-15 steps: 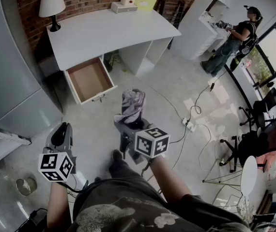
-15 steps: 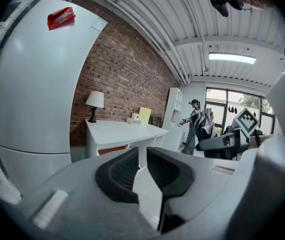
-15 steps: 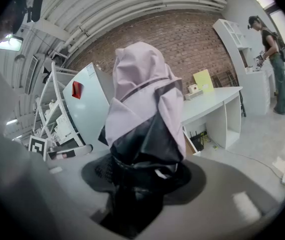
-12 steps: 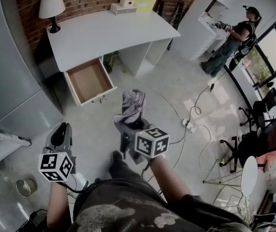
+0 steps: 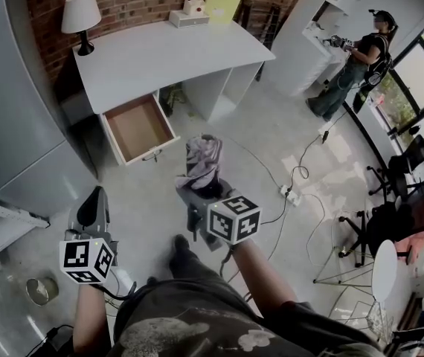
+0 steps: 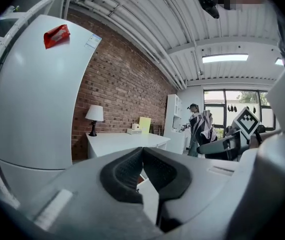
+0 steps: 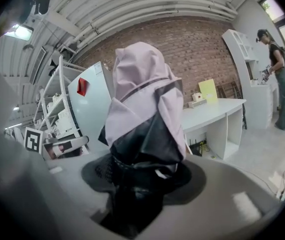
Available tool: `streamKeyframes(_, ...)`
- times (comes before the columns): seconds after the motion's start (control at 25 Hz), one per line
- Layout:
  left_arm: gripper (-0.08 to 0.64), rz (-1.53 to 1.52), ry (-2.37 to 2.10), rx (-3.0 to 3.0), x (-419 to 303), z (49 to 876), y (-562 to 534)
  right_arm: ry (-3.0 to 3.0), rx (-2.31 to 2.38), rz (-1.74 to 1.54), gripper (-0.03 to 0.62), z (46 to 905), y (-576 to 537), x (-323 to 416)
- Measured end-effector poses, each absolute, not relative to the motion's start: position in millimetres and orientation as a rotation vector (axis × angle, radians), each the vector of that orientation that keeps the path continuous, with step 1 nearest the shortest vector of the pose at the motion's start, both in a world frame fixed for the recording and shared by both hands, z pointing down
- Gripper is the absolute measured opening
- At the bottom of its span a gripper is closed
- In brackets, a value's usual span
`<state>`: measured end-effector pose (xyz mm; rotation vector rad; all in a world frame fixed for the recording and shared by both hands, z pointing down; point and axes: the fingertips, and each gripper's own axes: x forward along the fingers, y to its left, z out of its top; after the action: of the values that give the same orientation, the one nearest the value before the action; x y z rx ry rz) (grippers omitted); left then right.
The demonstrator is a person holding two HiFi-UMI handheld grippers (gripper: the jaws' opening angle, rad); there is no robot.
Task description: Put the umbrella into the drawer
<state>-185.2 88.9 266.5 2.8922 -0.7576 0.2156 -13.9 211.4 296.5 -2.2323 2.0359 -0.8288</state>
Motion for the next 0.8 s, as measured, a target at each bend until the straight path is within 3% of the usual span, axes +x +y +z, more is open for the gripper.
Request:
streamKeyframes(0.28, 0.010, 0.259, -0.794, 2.861, -179.2, 278.6, 83.9, 2.029, -2.191, -0.890, 0.233, 309.0, 200.0, -0.2)
streamKeyframes(0.8, 0.010, 0.283, -1.101, 2.777, -144.2, 273.8, 43.6, 2.147, -2.008, -0.984, 0.235, 322.5, 144.7, 90.0)
